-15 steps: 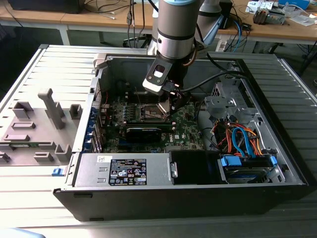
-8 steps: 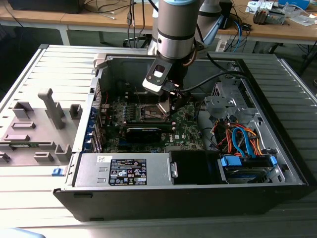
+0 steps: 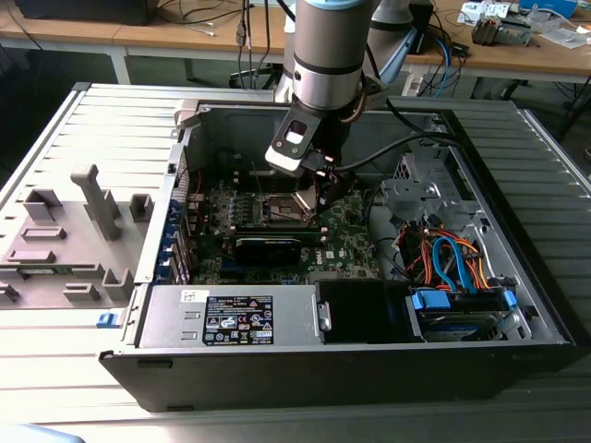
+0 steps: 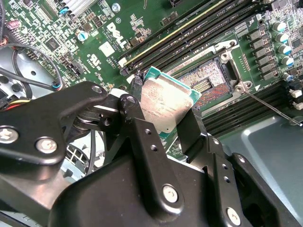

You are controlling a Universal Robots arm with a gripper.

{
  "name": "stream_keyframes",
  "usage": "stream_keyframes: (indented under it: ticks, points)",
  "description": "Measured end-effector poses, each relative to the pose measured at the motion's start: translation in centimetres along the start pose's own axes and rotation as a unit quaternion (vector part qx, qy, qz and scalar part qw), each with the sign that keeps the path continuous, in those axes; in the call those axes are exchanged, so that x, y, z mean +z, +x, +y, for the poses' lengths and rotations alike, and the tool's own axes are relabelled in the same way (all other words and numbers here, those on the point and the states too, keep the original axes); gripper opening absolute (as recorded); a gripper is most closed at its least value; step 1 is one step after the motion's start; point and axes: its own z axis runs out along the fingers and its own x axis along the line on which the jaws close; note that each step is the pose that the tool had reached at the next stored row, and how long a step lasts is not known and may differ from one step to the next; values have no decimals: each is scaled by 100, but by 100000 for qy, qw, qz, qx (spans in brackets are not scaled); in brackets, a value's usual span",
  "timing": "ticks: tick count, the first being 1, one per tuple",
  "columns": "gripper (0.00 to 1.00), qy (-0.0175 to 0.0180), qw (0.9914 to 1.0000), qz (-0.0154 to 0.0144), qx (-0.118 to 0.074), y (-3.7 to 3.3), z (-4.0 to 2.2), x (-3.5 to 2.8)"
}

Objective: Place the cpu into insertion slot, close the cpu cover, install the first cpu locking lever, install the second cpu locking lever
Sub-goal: 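Place the cpu into insertion slot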

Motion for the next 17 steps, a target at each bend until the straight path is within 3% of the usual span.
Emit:
stream_keyframes:
  ticks: [17]
  points:
    - [55,2,99999,-33,511,0,0,0]
